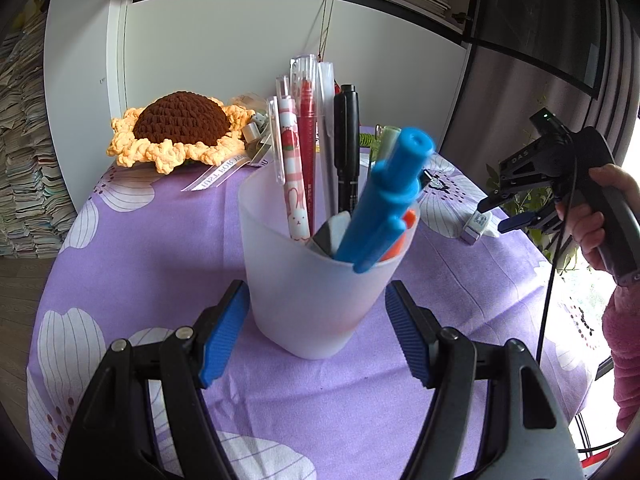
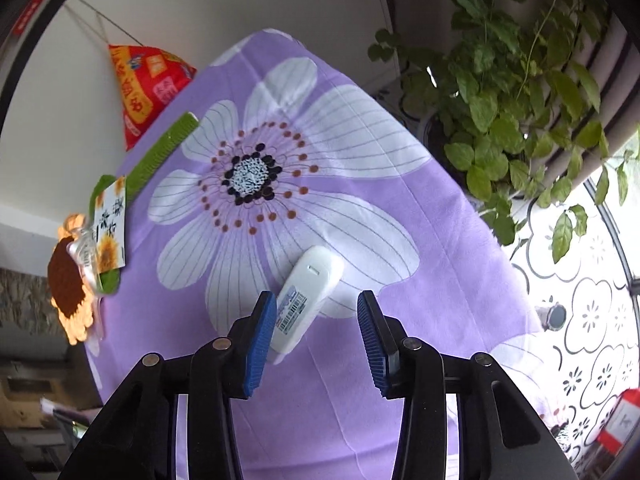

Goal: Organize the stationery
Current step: 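Move the right tool to the white correction-tape pen and grasp it, then carry the correction-tape pen with the right tool and drop it into the cup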

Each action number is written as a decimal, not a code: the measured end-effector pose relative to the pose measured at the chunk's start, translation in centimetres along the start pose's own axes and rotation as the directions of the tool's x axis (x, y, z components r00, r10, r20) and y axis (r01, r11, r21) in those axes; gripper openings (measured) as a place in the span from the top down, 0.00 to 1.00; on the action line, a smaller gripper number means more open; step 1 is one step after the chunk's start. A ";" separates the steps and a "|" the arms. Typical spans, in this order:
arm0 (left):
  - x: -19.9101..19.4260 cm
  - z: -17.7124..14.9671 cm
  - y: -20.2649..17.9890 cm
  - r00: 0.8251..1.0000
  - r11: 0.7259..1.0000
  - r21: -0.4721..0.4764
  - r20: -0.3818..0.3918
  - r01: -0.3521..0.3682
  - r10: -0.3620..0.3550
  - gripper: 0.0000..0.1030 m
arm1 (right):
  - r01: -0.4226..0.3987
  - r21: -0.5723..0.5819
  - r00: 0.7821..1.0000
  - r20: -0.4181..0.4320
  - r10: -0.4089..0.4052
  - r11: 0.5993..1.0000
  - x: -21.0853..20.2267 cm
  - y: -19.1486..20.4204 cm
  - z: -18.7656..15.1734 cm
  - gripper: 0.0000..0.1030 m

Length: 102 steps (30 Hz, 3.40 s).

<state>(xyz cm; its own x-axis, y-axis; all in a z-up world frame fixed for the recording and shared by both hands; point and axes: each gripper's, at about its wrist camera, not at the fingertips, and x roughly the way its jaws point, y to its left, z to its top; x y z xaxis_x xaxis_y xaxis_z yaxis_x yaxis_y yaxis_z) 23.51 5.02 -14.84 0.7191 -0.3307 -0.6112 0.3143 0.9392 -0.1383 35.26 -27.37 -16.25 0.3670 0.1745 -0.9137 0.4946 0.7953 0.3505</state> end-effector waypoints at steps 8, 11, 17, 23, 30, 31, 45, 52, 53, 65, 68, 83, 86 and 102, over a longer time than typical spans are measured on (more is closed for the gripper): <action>0.0 0.0 0.0 1.000 1.000 0.000 0.000 0.000 0.000 0.33 | 0.036 -0.005 0.999 -0.018 -0.037 0.999 1.5 1.1 1.6 0.59; 0.0 0.0 0.0 1.000 1.000 0.000 0.000 0.000 0.000 0.33 | 0.072 -0.036 0.997 -0.008 -0.073 0.997 2.0 2.0 2.2 0.59; 0.0 0.0 0.0 1.000 1.000 0.000 0.000 0.000 0.000 0.32 | 0.142 -0.213 0.990 0.015 -0.142 0.967 3.0 5.6 1.7 0.61; 0.0 0.0 0.0 1.000 1.000 0.000 0.000 0.001 -0.001 0.32 | 0.215 -0.338 0.977 0.058 -0.207 0.916 3.7 8.0 1.1 0.74; 0.0 0.0 0.0 1.000 1.000 0.000 0.000 0.001 -0.001 0.32 | 0.169 -0.401 0.984 0.124 -0.129 0.900 0.9 9.1 -0.7 0.74; 0.0 0.0 0.0 1.000 1.000 0.000 0.000 0.001 -0.001 0.32 | 0.156 -0.411 0.985 0.133 -0.110 0.898 0.2 9.2 -1.1 0.74; 0.0 0.1 0.1 1.000 1.000 0.001 0.008 0.003 -0.003 0.33 | -0.055 -0.644 0.920 0.264 0.289 0.763 -11.9 14.4 -10.4 0.74; 0.0 0.1 0.0 1.000 1.000 0.001 0.008 0.003 -0.003 0.33 | -0.130 -0.753 0.891 0.197 0.409 0.645 -13.3 16.6 -14.2 0.74; 0.0 0.1 0.0 1.000 1.000 0.001 0.008 0.003 -0.003 0.33 | -0.138 -0.760 0.891 0.184 0.414 0.635 -13.1 16.8 -14.5 0.74; 0.0 0.1 0.0 1.000 1.000 0.002 0.009 0.005 -0.005 0.33 | -0.219 -0.770 0.914 0.054 0.403 0.599 -9.3 18.6 -14.9 0.74; 0.0 0.1 0.1 1.000 1.000 0.002 0.008 0.005 -0.005 0.33 | -0.237 -0.765 0.917 0.027 0.397 0.599 -8.6 18.9 -15.0 0.74; 0.0 0.1 0.1 1.000 1.000 0.002 0.009 0.005 -0.005 0.33 | -0.266 -0.748 0.929 -0.030 0.370 0.608 -6.9 19.5 -15.3 0.74; 0.0 0.1 0.0 1.000 1.000 0.001 0.009 0.005 -0.005 0.33 | -0.275 -0.726 0.929 -0.033 0.368 0.630 -6.7 19.1 -14.7 0.74; 0.0 0.1 0.0 1.000 1.000 0.001 0.009 0.005 -0.005 0.33 | -0.268 -0.676 0.906 0.066 0.418 0.687 -9.1 14.6 -12.9 0.70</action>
<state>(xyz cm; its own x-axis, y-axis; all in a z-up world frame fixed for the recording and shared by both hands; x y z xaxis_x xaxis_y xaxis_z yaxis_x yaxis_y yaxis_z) 23.58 5.05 -14.79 0.7228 -0.3365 -0.6037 0.3191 0.9373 -0.1404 28.98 -9.91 -5.49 0.5909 0.4523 -0.6681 -0.2913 0.8918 0.3462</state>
